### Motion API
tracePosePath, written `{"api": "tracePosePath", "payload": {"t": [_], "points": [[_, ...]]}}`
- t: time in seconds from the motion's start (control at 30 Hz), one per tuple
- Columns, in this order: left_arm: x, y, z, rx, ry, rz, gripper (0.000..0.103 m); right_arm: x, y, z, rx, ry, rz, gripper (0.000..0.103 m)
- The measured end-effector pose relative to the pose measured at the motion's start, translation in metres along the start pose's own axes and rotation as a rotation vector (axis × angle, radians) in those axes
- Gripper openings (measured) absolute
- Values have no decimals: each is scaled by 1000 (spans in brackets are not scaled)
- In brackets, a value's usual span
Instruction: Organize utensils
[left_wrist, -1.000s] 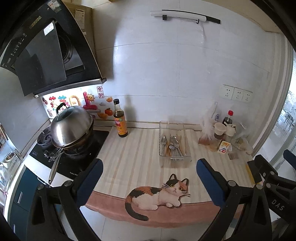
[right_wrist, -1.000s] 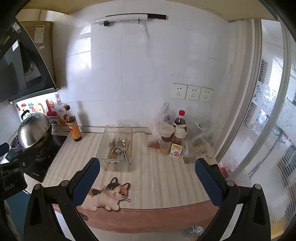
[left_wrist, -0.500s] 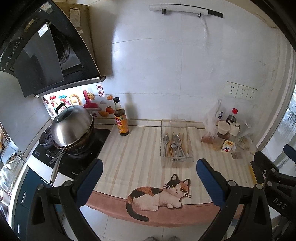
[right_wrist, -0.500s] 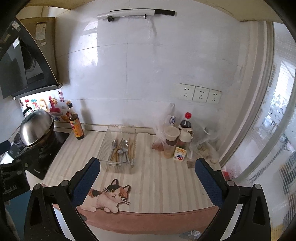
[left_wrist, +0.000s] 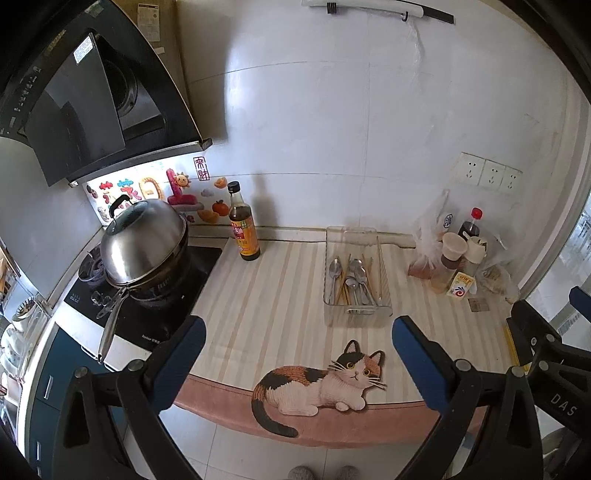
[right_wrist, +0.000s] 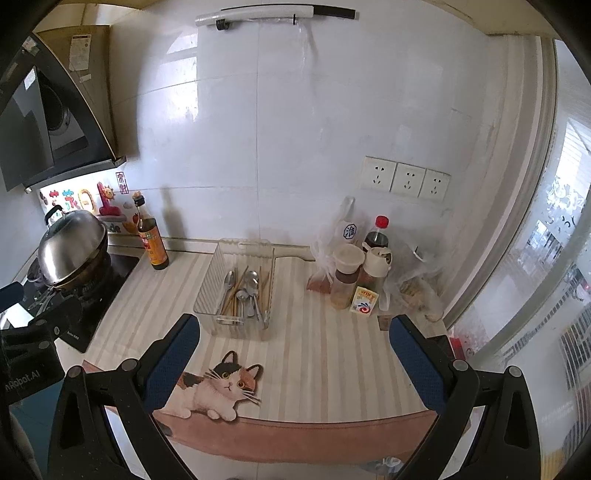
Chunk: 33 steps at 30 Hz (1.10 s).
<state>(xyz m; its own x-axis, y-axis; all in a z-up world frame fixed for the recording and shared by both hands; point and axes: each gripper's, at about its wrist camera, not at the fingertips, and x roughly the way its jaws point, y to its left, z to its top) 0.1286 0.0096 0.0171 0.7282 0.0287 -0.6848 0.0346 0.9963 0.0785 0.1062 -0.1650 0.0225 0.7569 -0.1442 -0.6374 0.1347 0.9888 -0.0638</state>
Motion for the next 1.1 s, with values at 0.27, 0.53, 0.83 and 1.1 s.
{"api": "tracePosePath", "payload": {"t": [0.27,0.53,0.83,1.1], "points": [[3,1,0,4,6,-1,103,6,2,-3,10,14,5,103],[8,4,-3,4,3,2,103,8,1,-6,26,21,4,103],[14,7,-6,12,4,0,103,11,0,-8,33,24,-1,103],[16,7,-7,24,5,-3,103,11,-1,-11,47,23,-11,103]]}}
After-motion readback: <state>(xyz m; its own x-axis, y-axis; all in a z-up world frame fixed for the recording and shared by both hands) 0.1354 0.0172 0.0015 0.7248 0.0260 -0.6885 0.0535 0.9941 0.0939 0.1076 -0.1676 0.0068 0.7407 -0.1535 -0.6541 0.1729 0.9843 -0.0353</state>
